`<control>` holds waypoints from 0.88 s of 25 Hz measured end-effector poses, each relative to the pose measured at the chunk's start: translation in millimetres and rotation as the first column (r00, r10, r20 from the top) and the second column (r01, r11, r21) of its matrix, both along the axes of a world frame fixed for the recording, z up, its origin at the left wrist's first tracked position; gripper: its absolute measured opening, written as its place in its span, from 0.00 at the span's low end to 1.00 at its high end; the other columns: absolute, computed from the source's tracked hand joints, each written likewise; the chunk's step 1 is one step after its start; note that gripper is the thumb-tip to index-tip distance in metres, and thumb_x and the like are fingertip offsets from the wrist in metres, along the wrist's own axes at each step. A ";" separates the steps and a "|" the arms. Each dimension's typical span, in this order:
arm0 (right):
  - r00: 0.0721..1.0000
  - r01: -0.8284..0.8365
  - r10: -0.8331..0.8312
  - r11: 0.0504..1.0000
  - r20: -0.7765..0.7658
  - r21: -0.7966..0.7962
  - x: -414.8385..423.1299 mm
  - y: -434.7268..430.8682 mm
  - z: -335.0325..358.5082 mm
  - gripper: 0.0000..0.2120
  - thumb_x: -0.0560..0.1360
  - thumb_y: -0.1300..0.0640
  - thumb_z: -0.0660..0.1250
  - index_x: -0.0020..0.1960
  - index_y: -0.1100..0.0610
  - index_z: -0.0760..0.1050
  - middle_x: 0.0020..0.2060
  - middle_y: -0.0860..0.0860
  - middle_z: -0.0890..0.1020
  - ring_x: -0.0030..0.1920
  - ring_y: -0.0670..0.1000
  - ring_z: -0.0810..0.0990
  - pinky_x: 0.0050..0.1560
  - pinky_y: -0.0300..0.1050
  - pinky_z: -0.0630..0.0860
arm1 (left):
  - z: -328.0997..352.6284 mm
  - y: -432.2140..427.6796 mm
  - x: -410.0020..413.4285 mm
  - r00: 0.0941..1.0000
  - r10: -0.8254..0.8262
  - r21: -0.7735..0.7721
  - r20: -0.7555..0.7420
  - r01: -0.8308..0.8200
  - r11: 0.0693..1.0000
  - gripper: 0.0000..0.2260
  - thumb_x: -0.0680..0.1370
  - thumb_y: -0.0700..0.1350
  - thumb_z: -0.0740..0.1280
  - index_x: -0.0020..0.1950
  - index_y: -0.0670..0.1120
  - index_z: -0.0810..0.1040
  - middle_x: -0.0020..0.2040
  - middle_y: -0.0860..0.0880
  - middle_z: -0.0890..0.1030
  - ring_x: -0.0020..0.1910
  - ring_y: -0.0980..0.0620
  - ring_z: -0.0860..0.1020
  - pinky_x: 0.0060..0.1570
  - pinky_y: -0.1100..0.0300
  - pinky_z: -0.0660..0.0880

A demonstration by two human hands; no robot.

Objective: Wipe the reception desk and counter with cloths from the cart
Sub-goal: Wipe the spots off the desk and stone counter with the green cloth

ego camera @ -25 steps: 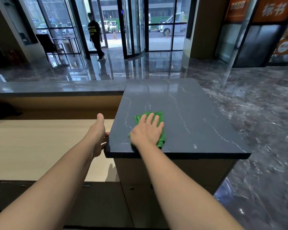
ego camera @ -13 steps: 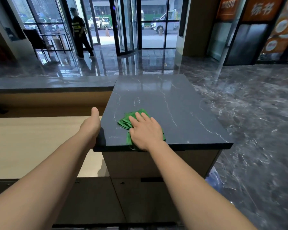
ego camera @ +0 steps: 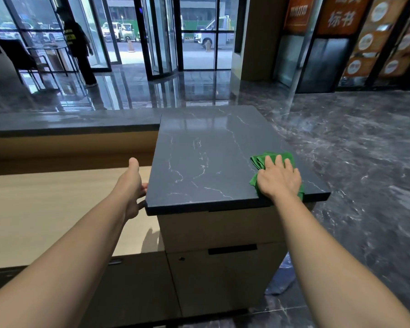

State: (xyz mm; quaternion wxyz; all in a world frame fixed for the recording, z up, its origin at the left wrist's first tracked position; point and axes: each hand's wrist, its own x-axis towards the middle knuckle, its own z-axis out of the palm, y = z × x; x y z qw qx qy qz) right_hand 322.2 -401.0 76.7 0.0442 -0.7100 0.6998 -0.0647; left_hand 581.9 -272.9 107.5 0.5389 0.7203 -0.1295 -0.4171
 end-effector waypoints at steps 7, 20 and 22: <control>0.997 0.070 -0.070 0.996 0.017 -0.047 114.1 81.7 -1.5 0.31 0.79 0.50 0.55 0.78 0.56 0.52 0.78 0.58 0.53 0.77 0.60 0.51 0.74 0.58 0.50 | -6.5 27.9 24.8 0.982 -0.113 -0.026 -0.148 0.111 0.993 0.33 0.79 0.65 0.50 0.73 0.41 0.64 0.58 0.41 0.77 0.55 0.45 0.78 0.53 0.50 0.76; 0.840 -0.534 0.528 0.845 -0.129 -0.019 220.1 155.6 -4.5 0.23 0.81 0.52 0.52 0.75 0.52 0.60 0.79 0.52 0.50 0.78 0.57 0.48 0.76 0.58 0.48 | -23.7 69.3 62.5 0.936 -0.316 -0.143 0.158 0.338 0.930 0.31 0.80 0.64 0.46 0.76 0.45 0.63 0.76 0.48 0.63 0.75 0.48 0.60 0.71 0.53 0.57; 0.825 -0.565 0.565 0.825 -0.007 0.025 210.0 150.6 7.7 0.22 0.82 0.51 0.50 0.74 0.52 0.63 0.78 0.53 0.55 0.77 0.56 0.52 0.75 0.55 0.53 | -28.2 66.0 56.4 0.892 -0.410 -0.160 0.188 0.440 0.884 0.31 0.81 0.64 0.46 0.73 0.46 0.69 0.73 0.49 0.68 0.73 0.50 0.64 0.64 0.57 0.60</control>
